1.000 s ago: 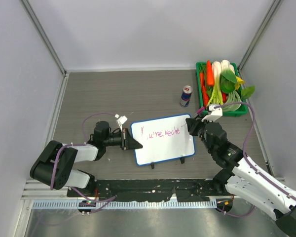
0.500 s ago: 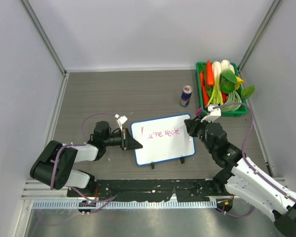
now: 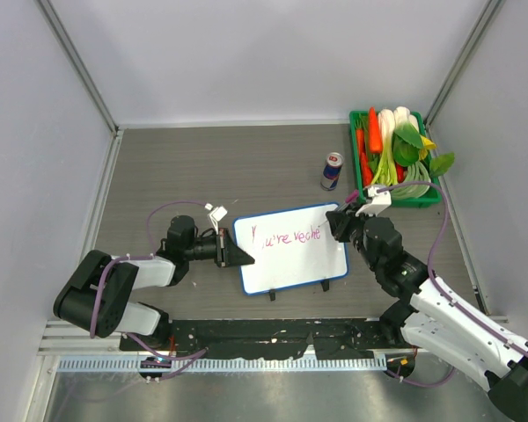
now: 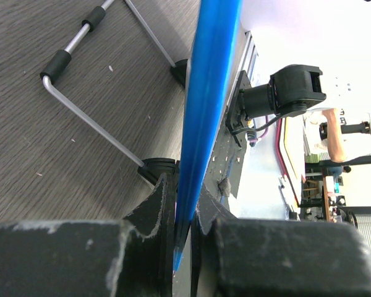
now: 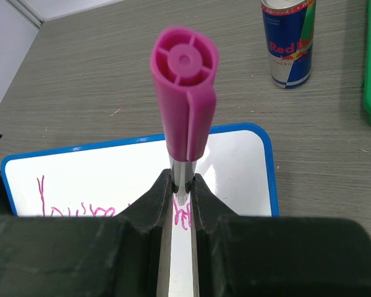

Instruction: Write a sentence on the whiteboard

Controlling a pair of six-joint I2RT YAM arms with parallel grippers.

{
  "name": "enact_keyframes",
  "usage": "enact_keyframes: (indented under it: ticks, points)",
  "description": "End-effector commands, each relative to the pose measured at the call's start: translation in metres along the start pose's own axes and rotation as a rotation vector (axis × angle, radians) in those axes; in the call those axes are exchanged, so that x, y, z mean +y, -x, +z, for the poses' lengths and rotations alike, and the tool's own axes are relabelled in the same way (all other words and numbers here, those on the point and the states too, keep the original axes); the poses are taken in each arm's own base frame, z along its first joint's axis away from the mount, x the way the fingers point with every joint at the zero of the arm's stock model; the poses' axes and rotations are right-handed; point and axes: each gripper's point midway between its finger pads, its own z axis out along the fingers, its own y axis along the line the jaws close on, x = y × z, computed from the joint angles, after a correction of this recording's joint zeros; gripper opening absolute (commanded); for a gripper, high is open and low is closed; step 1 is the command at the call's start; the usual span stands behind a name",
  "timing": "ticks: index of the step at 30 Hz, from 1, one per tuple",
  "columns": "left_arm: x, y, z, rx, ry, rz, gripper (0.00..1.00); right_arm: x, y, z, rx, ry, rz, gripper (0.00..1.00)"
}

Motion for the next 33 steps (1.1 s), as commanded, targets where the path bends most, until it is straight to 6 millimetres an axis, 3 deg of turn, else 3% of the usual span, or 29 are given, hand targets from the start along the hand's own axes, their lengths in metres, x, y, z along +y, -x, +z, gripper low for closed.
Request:
enact_keyframes:
  ticks: [1,12,33]
  points:
    - [0.023,-0.007,0.000,-0.004,0.110,-0.071,0.00,0.004,0.015,-0.003,-0.059,0.015,0.018,0.01]
    - [0.024,-0.006,0.000,-0.007,0.112,-0.072,0.00,-0.006,0.009,-0.008,-0.047,-0.017,0.011,0.01]
    - [0.024,-0.006,0.000,-0.007,0.112,-0.071,0.00,-0.004,0.004,-0.006,-0.035,-0.004,0.012,0.02]
